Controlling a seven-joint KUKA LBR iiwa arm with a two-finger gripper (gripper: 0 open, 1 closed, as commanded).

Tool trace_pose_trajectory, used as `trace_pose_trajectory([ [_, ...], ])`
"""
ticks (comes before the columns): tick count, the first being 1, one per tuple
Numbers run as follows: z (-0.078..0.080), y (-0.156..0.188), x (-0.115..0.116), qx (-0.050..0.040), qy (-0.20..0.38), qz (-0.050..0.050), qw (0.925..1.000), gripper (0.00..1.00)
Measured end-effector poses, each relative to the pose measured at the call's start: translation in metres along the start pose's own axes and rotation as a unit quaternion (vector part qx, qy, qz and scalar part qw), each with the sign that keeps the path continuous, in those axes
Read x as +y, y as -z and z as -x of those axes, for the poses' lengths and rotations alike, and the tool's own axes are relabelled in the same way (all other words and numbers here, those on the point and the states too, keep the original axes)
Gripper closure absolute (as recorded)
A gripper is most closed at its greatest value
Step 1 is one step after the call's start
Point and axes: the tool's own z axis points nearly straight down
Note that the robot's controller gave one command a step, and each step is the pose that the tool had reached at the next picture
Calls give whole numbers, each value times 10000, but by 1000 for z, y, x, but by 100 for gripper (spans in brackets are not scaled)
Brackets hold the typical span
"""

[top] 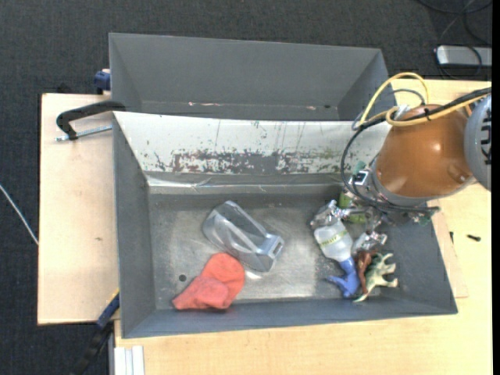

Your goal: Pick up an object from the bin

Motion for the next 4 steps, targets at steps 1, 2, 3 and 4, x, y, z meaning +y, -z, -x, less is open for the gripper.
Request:
trace_pose_trajectory([
  [1, 10, 30, 0, 189, 164, 118, 9996, 100],
  [2, 4, 97, 0, 207, 220, 134, 9995, 100],
  [3, 14, 117, -5, 186, 160, 68, 9997, 100],
  [4, 3, 134, 9, 219, 276, 162, 9992, 100],
])
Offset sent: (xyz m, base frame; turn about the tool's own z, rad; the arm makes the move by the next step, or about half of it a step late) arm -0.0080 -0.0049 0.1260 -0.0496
